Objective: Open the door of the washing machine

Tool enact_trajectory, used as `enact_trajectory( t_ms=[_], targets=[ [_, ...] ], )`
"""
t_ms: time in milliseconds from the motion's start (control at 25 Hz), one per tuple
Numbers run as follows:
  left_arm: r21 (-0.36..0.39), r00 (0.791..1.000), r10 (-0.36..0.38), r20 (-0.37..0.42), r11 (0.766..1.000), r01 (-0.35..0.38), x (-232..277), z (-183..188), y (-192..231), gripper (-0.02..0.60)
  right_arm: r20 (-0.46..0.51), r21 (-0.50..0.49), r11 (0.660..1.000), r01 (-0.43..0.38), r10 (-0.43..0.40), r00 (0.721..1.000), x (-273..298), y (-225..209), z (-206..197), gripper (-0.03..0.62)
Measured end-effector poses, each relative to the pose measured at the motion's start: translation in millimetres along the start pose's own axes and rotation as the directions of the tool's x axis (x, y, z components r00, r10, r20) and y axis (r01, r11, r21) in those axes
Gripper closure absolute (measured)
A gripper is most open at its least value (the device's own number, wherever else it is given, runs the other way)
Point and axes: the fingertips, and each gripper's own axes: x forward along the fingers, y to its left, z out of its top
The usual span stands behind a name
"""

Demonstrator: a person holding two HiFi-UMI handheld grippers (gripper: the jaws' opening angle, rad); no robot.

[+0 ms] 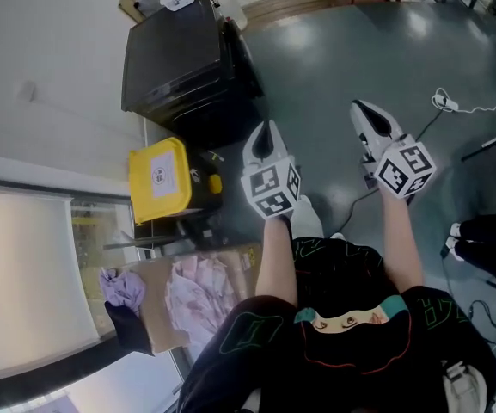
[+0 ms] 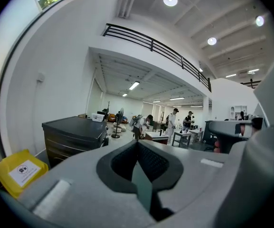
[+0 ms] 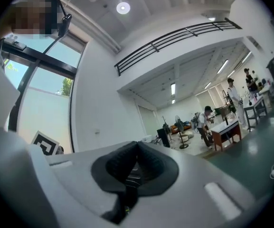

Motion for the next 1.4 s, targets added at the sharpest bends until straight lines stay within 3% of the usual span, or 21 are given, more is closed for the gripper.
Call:
enact_trajectory(
  t_ms=[160,400,640,800,1000,1240,1400],
  targets=[
    [0.005,1.0,0.0,-0.021,1.0,0.0,31.6,-10.6,0.5,0.571,-0.026,0.001,1.0,-0.009,0.009,1.0,18.5,-21.2,-6.0,0.592],
    [0.01,0.996,-0.054,-0.07,0.998,0.055,115.5,-28.7,-21.2,0.571,-0.076,-0.072,0.992,0.103,-0.108,0.991,52.5,-94.5,-19.5,0.592],
    [0.071,0.993,-0.065,-0.102,0.995,0.073,207.4,-15.6,-1.4,0.571,-0.076,-0.01,0.993,0.119,-0.119,0.99,140.3,-147.8,-17.6,0.592],
    [0.036,0.991,-0.047,-0.127,0.998,0.051,261.1,-9.7,28.1,0.571,-0.138,-0.089,0.988,0.124,-0.136,0.981,210.8,-162.1,-31.2,0.592],
    [0.026,0.989,-0.066,-0.132,0.997,0.07,324.1,-5.0,31.4,0.571,-0.171,-0.102,0.983,0.151,-0.167,0.971,254.7,-200.0,-33.0,0.592],
    [0.012,0.984,-0.065,-0.166,0.998,0.067,386.9,-12.3,27.0,0.571,-0.171,-0.018,0.97,0.242,-0.241,0.955,276.3,-280.1,-30.4,0.591],
    [0.016,0.987,-0.012,-0.162,1.0,0.015,447.0,-1.1,41.3,0.571,-0.172,0.038,0.977,0.208,-0.199,0.965,329.1,-325.0,-36.6,0.592]
  ],
)
